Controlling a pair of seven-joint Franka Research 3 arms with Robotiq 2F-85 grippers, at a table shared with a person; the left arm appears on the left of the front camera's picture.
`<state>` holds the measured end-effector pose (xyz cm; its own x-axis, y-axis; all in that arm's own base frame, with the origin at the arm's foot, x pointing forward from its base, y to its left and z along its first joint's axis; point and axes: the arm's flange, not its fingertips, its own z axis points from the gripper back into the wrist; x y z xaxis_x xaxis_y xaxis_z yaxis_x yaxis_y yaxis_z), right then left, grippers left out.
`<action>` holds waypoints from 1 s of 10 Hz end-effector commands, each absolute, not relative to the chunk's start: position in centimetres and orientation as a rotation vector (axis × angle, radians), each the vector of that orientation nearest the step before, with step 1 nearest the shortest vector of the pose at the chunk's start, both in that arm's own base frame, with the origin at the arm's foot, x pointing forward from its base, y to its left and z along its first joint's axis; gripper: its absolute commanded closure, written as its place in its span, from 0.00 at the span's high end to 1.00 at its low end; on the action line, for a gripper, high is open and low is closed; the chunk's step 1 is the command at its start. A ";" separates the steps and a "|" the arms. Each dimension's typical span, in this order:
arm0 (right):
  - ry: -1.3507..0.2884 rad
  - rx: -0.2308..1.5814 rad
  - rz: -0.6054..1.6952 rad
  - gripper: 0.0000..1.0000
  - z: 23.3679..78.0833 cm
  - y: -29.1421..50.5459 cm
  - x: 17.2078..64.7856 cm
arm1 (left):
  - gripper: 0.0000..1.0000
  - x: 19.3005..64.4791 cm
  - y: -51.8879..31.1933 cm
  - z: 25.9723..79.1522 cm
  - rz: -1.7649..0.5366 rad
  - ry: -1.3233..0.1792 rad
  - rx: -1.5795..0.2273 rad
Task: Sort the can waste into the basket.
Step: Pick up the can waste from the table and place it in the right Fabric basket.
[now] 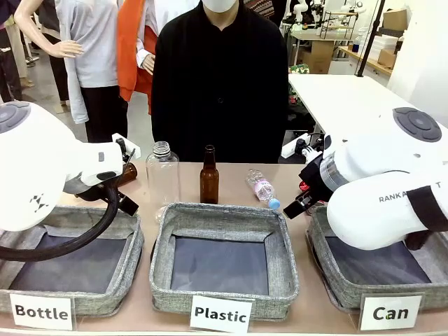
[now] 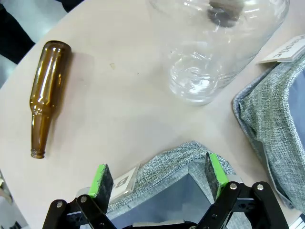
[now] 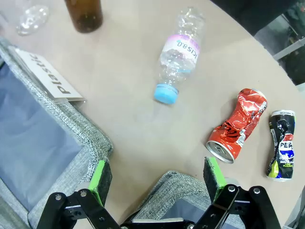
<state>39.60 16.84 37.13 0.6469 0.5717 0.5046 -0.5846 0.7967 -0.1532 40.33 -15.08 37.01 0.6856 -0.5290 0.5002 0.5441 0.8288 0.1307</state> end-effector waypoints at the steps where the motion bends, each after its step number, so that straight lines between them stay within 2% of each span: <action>1: -0.566 0.025 0.657 1.00 37.1 16.8 39.6 | 1.00 40.3 -15.1 37.0 -0.601 -0.551 -0.029; 10: -0.566 0.025 0.657 1.00 37.1 16.8 39.6 | 1.00 40.3 -15.1 37.0 -0.601 -0.551 -0.029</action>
<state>39.60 16.84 37.12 0.6469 0.5718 0.5046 -0.5846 0.7967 -0.1533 40.33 -15.08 37.01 0.6856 -0.5290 0.5002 0.5441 0.8288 0.1307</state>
